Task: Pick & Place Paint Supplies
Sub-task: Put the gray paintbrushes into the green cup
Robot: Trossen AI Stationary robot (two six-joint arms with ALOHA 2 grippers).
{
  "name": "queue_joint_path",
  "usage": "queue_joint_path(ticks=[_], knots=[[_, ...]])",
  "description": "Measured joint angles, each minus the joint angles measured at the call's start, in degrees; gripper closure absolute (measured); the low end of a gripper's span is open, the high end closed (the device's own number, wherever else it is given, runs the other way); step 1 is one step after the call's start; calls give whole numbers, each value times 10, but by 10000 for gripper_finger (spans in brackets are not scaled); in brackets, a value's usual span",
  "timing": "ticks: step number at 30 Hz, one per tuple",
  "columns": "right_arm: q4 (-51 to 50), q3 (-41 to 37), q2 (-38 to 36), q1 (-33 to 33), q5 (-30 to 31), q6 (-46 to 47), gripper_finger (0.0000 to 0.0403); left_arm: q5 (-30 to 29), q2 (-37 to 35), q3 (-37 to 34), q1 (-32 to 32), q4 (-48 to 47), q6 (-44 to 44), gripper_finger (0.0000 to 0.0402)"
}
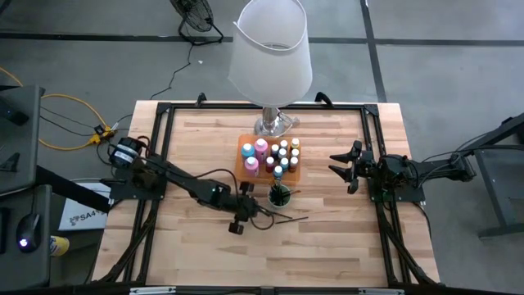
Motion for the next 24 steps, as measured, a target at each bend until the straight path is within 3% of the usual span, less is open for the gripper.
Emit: queue_joint_path(ticks=[24], knots=[[0, 0, 0, 0, 0, 0, 229, 8, 32, -8, 25, 40, 31, 303]])
